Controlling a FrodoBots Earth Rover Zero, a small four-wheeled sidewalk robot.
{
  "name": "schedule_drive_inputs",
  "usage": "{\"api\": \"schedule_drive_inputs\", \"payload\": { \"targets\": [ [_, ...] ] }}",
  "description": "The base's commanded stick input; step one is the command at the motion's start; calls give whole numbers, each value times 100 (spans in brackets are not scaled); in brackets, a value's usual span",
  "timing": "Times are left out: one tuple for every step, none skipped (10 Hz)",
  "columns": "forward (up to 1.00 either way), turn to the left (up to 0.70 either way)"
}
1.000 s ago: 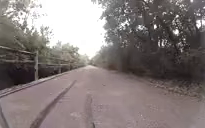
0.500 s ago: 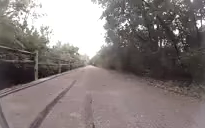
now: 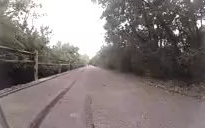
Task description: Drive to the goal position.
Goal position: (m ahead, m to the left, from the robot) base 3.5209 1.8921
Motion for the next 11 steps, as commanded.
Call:
{"api": "schedule_drive_inputs", "payload": {
  "targets": [
    [7,0],
    [7,0],
    [7,0],
    [7,0],
    [7,0],
    [7,0],
    [7,0],
    [7,0],
    [7,0],
    [7,0],
    [7,0]
  ]
}}
